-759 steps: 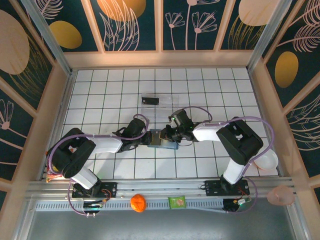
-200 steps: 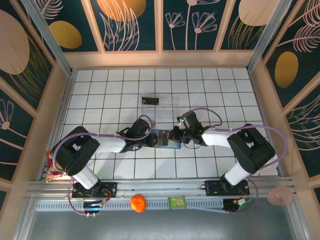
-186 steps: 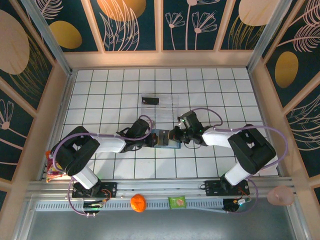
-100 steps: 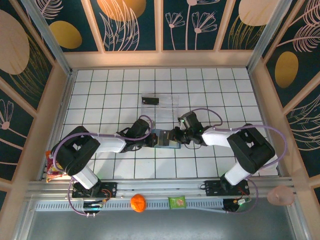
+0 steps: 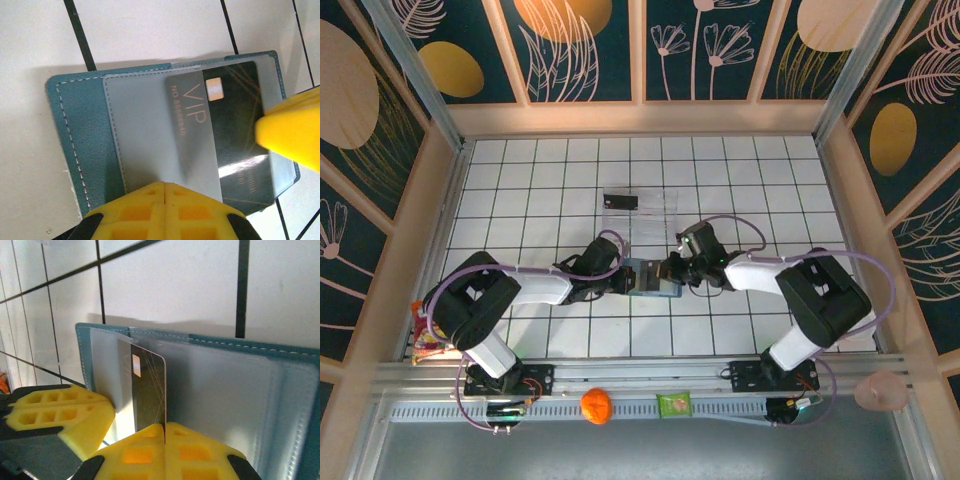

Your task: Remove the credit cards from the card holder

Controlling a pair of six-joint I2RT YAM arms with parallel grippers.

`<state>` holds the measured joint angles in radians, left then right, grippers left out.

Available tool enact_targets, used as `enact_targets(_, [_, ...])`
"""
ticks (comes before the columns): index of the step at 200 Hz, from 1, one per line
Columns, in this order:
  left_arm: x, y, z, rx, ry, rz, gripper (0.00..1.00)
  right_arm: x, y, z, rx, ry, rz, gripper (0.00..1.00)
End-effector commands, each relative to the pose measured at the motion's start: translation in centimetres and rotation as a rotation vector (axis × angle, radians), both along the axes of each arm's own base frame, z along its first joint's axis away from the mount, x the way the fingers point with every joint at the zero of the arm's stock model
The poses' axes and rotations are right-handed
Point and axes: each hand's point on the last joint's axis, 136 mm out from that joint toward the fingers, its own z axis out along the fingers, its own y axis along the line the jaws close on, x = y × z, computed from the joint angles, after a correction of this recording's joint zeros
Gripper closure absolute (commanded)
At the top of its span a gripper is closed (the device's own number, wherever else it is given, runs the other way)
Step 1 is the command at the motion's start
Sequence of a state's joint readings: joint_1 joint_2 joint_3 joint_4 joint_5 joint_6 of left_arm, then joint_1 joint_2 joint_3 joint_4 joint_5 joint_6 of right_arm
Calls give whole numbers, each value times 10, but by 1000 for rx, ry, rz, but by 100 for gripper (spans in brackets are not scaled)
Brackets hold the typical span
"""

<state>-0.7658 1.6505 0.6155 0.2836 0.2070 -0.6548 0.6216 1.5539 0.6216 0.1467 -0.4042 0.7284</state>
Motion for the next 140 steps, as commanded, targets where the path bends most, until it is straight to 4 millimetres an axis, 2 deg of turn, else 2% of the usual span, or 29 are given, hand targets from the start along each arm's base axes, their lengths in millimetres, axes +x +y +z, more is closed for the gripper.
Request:
enact_targets(1, [-9, 16, -19, 83, 50, 7, 100, 9, -20, 12, -67, -85, -14, 100])
enact_targets(31, [0, 11, -4, 49, 20, 9, 100, 16, -22, 49, -123, -220, 84, 100])
enact_targets(50, [6, 3, 9, 7, -2, -3, 80, 22, -22, 68, -156, -289, 134, 100])
enact_targets(78, [13, -4, 29, -26, -35, -11, 69, 29, -16, 93, -166, -363, 184, 100])
enact_targets(109, [13, 4, 45, -41, -62, 2, 63, 36, -14, 103, -208, -389, 231, 100])
enact_targets(140, [10, 21, 54, -75, -66, 46, 53, 42, -10, 115, -224, -430, 269, 100])
